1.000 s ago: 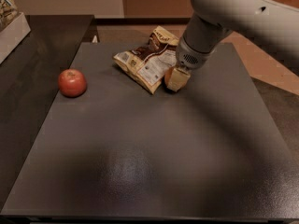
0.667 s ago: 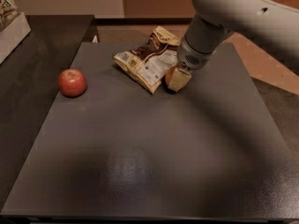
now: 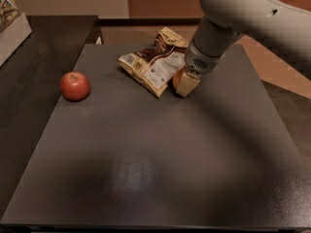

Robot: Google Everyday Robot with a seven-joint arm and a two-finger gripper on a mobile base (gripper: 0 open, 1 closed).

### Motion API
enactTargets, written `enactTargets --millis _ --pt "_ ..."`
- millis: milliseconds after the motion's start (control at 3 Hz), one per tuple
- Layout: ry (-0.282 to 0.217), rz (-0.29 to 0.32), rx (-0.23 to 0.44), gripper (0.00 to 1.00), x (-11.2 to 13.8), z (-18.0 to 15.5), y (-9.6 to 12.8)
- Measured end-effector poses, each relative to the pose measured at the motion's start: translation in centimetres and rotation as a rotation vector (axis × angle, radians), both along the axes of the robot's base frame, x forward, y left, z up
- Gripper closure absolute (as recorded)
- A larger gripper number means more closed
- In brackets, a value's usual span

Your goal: Move orange near brown chip bag

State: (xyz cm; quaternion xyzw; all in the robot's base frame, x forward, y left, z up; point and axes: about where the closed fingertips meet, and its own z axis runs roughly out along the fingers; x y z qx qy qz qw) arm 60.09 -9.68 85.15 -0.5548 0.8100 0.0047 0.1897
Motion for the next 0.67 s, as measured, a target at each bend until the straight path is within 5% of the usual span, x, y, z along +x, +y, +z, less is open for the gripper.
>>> enactTargets --millis 333,667 --pt "0.001 0.002 -0.001 0.00 -0.04 -0.05 0.08" --pt "0.001 0.002 -0.001 0.00 -0.04 -0.05 0.08"
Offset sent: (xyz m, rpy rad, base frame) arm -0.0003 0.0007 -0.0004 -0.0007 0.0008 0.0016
